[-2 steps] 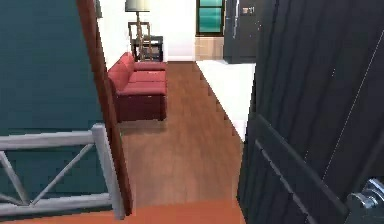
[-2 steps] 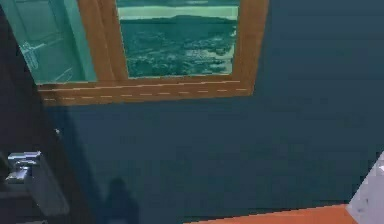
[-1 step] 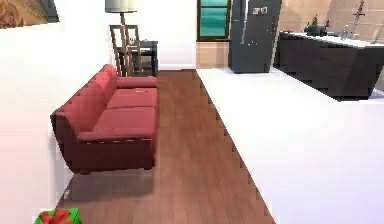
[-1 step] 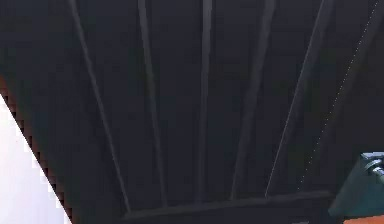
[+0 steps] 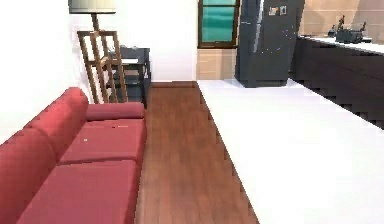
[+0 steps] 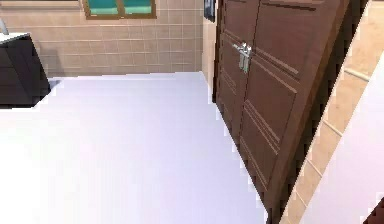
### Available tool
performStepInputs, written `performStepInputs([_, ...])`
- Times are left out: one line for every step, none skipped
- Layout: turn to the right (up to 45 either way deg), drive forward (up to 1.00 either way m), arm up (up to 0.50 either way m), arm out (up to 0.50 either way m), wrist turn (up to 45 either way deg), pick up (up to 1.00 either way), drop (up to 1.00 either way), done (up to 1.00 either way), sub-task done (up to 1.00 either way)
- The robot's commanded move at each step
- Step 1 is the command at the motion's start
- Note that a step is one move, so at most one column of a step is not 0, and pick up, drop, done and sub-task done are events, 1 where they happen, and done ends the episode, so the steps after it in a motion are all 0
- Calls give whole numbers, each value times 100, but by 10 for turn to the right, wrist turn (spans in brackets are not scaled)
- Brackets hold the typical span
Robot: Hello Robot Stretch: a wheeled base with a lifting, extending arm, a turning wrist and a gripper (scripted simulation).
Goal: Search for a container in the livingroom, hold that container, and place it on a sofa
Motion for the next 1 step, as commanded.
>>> performStepInputs([0,40,0,0,0,0,0,0,0])
